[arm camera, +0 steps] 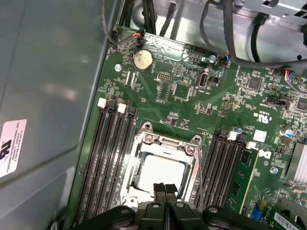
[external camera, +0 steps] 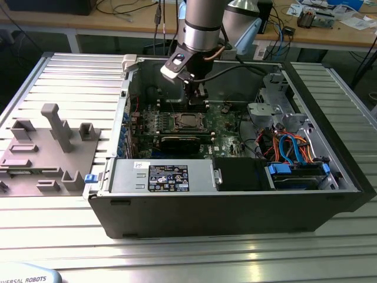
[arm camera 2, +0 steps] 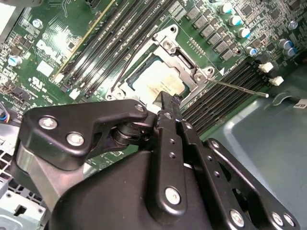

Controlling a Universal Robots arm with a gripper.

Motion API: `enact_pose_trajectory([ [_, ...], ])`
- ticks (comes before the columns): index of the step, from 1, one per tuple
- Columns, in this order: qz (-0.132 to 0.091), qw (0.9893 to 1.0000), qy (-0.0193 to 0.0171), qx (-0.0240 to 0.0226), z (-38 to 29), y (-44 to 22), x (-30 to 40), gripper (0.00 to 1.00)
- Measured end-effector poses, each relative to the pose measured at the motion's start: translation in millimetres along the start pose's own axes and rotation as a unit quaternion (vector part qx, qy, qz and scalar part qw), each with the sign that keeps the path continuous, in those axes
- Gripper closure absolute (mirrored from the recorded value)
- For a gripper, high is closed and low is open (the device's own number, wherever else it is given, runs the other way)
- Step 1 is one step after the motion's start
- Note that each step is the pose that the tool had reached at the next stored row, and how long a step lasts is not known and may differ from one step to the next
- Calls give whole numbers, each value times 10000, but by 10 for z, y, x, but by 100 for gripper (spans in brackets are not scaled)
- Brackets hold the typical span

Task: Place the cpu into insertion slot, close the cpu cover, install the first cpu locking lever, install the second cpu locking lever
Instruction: 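Install the first cpu locking lever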

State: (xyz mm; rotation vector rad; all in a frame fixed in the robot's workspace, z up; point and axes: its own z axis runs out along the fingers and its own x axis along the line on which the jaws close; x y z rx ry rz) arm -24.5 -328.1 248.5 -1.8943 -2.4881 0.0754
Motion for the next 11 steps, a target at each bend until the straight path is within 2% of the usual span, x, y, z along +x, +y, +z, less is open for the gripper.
enact_pose_trajectory([
  [8,-290,9996,-14,-5,0,0,0,89],
  [11,-514,9987,-24,-10,0,0,-1,89],
])
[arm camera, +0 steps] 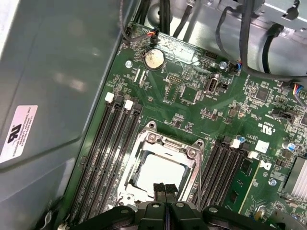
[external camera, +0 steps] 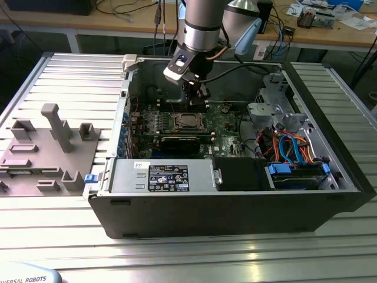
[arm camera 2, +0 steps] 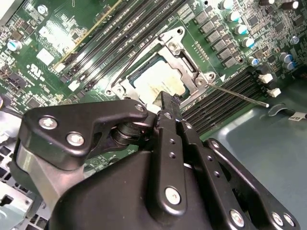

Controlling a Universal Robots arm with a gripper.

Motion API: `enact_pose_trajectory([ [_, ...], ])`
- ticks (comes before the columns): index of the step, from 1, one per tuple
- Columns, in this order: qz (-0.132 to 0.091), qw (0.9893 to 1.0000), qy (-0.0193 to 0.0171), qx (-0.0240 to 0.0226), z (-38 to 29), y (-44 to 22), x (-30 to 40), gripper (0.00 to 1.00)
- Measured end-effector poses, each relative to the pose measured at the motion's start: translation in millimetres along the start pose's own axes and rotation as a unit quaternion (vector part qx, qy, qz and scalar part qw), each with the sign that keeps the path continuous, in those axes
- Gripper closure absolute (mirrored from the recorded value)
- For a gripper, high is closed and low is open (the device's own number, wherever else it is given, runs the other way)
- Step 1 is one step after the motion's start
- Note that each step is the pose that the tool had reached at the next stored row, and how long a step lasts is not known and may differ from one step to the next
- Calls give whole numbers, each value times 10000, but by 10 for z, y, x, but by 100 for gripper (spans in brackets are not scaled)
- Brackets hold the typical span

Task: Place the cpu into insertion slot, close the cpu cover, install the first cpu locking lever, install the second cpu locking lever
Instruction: 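Install the first cpu locking lever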

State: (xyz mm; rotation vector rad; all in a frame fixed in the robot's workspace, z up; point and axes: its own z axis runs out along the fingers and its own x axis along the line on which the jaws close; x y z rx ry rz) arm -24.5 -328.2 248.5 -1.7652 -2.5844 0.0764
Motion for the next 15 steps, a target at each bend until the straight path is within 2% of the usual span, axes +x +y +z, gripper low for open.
enact_pose_trajectory([
  [15,-215,9998,-10,-4,0,0,0,89],
])
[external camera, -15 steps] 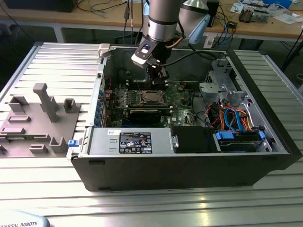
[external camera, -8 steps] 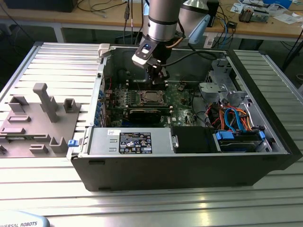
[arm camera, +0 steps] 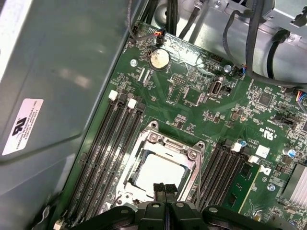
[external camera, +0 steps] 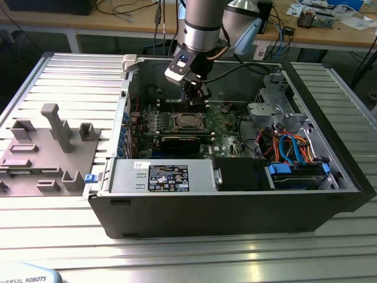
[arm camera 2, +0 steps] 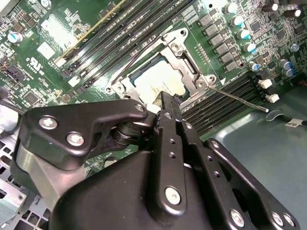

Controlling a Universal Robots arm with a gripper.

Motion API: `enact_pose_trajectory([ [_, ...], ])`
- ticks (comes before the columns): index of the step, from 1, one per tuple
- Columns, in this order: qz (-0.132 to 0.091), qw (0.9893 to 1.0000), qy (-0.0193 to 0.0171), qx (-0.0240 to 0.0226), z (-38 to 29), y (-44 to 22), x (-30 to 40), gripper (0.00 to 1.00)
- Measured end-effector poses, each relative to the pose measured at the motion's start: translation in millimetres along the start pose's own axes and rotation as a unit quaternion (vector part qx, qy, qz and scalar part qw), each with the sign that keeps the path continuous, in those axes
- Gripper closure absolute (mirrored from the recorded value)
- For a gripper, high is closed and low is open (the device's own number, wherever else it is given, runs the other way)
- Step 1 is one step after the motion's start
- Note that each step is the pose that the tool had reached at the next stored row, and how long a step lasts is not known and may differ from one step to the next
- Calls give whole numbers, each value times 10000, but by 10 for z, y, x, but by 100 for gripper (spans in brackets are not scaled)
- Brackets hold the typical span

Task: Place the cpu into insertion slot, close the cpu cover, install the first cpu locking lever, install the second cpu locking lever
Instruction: 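Install the first cpu locking lever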

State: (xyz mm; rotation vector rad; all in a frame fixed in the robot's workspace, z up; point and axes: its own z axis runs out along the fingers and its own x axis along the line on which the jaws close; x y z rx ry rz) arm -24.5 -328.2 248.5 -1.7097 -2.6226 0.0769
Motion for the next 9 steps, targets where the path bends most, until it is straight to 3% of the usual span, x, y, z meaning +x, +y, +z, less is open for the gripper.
enact_pose_trajectory([
  [5,-86,10000,-4,-2,0,0,0,89],
  [9,-277,9996,-13,-5,0,0,-1,89],
])
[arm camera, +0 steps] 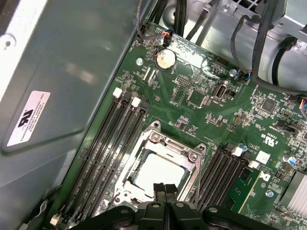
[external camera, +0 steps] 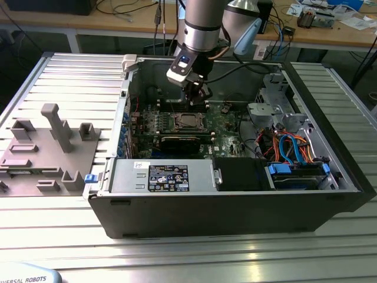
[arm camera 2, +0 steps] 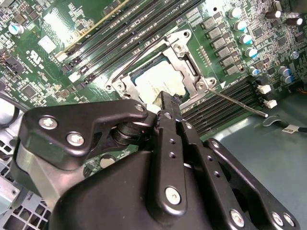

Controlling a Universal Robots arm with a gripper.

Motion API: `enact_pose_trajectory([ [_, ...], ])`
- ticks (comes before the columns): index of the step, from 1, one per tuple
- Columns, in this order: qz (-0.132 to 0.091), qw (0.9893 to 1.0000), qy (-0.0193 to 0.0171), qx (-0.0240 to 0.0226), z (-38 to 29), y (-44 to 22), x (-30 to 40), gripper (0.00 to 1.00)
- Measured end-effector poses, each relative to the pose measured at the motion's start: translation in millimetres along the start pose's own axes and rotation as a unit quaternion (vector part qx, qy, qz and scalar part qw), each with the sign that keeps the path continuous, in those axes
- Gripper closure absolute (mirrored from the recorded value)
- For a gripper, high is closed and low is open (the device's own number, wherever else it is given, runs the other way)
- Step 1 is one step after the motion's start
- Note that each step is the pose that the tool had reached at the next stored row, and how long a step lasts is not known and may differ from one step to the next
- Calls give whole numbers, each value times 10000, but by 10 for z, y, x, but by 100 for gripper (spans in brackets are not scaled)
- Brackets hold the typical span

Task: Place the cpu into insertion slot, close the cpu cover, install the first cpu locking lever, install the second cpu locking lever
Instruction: 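Install the first cpu locking lever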

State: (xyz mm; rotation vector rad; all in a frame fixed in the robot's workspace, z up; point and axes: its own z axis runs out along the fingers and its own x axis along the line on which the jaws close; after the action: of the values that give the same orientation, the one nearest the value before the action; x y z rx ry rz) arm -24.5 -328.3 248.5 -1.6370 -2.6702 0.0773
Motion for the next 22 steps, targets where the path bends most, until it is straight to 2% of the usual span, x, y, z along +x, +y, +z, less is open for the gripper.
enact_pose_trajectory([
  [10,-166,9999,-7,-3,0,0,0,89],
  [22,-442,9990,-21,-8,0,0,0,89],
])
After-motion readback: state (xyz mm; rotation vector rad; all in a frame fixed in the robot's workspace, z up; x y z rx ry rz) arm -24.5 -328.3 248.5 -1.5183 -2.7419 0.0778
